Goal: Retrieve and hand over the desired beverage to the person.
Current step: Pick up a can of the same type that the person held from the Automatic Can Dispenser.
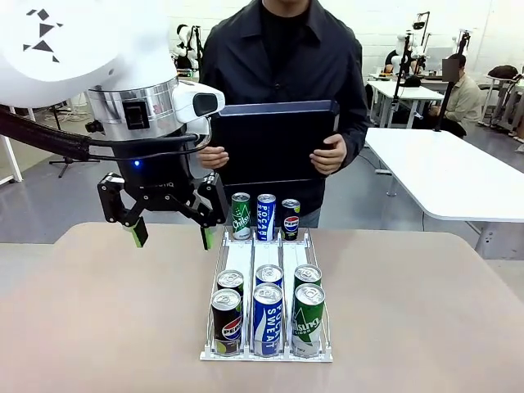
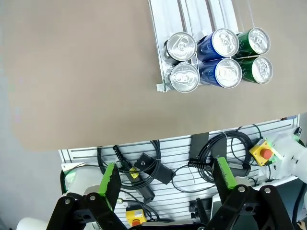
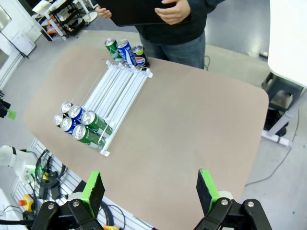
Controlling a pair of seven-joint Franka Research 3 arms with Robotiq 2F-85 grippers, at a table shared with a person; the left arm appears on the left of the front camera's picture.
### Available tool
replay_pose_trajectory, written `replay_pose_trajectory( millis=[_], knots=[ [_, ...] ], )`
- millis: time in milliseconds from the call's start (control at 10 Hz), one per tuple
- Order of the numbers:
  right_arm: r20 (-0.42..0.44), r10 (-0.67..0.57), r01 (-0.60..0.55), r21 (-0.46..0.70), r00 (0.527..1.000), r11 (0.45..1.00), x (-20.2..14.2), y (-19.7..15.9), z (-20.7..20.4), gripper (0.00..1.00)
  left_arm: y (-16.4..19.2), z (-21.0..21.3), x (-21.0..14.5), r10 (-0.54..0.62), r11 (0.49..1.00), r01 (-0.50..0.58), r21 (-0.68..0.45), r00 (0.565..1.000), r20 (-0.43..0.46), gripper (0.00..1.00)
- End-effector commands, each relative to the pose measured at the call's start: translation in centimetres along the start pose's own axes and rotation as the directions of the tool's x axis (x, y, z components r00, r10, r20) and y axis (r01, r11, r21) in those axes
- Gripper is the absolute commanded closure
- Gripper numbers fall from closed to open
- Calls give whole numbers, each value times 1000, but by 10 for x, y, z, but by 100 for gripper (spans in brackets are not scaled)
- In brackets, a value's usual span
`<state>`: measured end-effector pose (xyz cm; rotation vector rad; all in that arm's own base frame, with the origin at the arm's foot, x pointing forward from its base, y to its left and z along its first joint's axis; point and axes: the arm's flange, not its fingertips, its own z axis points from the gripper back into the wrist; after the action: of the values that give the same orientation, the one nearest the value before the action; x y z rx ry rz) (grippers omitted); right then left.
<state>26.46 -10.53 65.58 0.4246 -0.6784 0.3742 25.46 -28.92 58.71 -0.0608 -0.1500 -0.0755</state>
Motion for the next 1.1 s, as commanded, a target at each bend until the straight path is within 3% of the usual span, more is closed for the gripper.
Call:
replay_pose_trajectory(
  millis=[0, 600, 1000],
  knots=[
    [9, 10, -10, 31, 1000, 999, 0, 0, -1, 0, -3, -19, 1, 33, 999, -33, -10, 999, 2, 0],
    [9, 10, -10, 31, 1000, 999, 0, 0, -1, 0, -20, -116, 10, 15, 1000, -15, -16, 1000, 10, 0],
    [9, 10, -10, 31, 1000, 999, 0, 0, -1, 0, -34, -150, 24, 19, 1000, -19, -5, 999, 37, 0]
  ],
)
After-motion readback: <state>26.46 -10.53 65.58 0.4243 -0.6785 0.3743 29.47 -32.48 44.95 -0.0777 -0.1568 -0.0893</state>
